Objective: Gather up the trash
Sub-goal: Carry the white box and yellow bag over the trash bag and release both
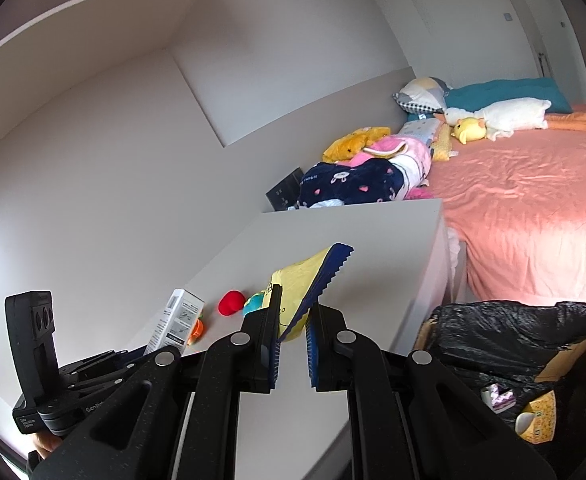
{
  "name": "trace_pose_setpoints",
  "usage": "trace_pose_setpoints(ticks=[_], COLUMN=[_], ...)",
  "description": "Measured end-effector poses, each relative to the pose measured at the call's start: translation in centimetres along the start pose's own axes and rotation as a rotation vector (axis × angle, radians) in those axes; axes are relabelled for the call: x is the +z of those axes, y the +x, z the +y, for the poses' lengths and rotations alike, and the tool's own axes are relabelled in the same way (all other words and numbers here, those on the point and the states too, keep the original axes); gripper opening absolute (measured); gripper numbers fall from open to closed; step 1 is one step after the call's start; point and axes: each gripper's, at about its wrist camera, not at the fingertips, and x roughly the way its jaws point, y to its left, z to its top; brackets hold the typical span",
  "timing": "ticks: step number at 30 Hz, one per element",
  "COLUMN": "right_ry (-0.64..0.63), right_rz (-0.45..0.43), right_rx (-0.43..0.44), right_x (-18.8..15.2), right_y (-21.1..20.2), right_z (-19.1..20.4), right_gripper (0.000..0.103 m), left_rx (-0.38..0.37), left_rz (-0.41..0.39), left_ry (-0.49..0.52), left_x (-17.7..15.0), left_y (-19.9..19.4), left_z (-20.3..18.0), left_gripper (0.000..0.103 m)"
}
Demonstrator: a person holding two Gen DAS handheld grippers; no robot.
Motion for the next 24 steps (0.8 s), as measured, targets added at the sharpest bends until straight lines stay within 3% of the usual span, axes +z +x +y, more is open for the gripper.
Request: trace_pose_setpoints(ticks=[24], right_ry=[0.034], right_rz=[-0.030], right_rx=[-0.068], right_x=[-1.4], right_y=[-5.9], right_z=[-5.7], right_gripper=[0.012], left_rx=[-0.074], left_rz=[0.056], left_ry=[0.076], left_x=[-1.3], left_y=[2.3], left_z=[-9.4], left_gripper=[0.027])
